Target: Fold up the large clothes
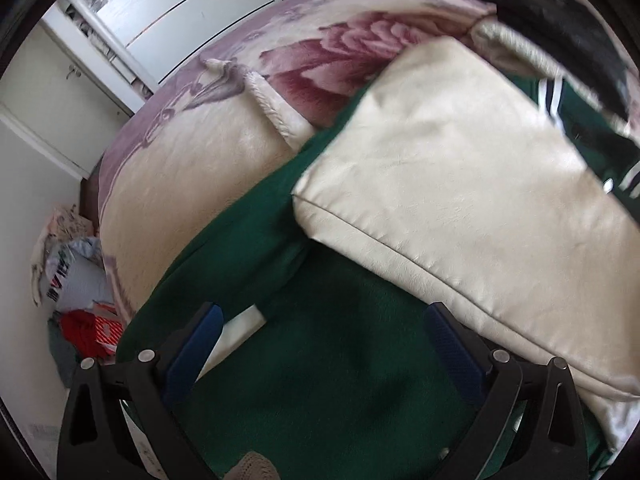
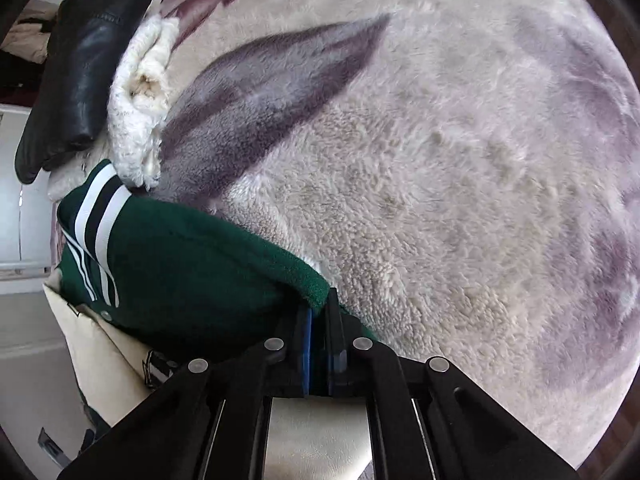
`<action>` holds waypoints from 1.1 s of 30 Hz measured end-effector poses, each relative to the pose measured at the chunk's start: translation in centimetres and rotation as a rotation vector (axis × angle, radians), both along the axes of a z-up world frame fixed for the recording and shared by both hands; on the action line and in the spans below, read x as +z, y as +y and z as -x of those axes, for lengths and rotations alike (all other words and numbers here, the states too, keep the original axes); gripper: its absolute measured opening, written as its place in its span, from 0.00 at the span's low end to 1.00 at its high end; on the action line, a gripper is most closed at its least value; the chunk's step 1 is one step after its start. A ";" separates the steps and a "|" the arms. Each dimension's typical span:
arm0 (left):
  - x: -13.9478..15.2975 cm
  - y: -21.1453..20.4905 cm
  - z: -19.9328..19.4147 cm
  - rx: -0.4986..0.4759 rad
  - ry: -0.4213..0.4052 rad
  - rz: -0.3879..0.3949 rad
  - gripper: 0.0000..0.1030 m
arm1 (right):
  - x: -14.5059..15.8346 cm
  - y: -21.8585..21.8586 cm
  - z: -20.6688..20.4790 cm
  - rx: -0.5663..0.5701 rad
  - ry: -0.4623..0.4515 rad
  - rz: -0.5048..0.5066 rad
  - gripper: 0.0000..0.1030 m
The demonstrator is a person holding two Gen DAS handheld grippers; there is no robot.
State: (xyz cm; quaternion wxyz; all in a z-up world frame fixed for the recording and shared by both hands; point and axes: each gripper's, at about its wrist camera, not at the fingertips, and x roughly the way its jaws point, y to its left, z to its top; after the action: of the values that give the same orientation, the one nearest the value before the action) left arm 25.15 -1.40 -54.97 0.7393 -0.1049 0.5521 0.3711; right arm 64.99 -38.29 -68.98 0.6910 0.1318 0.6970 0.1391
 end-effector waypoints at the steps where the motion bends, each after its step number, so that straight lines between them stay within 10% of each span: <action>1: 0.5 -0.1 0.5 0.001 -0.007 0.007 1.00 | 0.3 -0.3 -0.2 0.010 0.021 -0.039 0.08; 3: 1.8 -0.4 2.4 0.005 -0.024 0.050 1.00 | 1.4 -2.0 0.4 0.004 0.060 -0.104 0.35; 8: 2.5 -2.1 9.4 0.040 -0.028 0.215 1.00 | 6.4 -7.6 5.1 0.031 0.038 -0.136 0.56; 14: -1.8 -5.3 20.7 0.215 0.004 0.440 1.00 | 6.5 -12.1 14.2 0.046 0.135 -0.116 0.56; 20: -9.4 -7.8 26.3 0.411 -0.132 0.768 0.99 | 2.7 -11.5 21.8 0.019 0.252 -0.129 0.56; 22: -10.0 -7.9 26.6 0.454 -0.194 0.768 0.88 | 1.9 -11.1 23.2 0.022 0.265 -0.124 0.56; 27: -8.4 -8.3 26.9 0.448 -0.277 0.677 0.00 | 0.9 -9.5 25.8 0.038 0.283 -0.118 0.57; 30: -6.6 -8.2 28.1 0.451 -0.248 0.562 0.01 | 1.3 -8.7 26.4 0.045 0.265 -0.098 0.56; 33: -6.5 -7.1 30.5 0.507 -0.329 0.603 0.01 | 1.8 -7.8 26.7 0.050 0.250 -0.097 0.57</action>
State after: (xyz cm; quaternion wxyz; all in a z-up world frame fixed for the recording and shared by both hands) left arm -5.31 -8.49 -61.46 0.6392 -0.5066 0.4674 0.3412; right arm 38.30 -46.05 -67.20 0.5877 0.1641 0.7733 0.1723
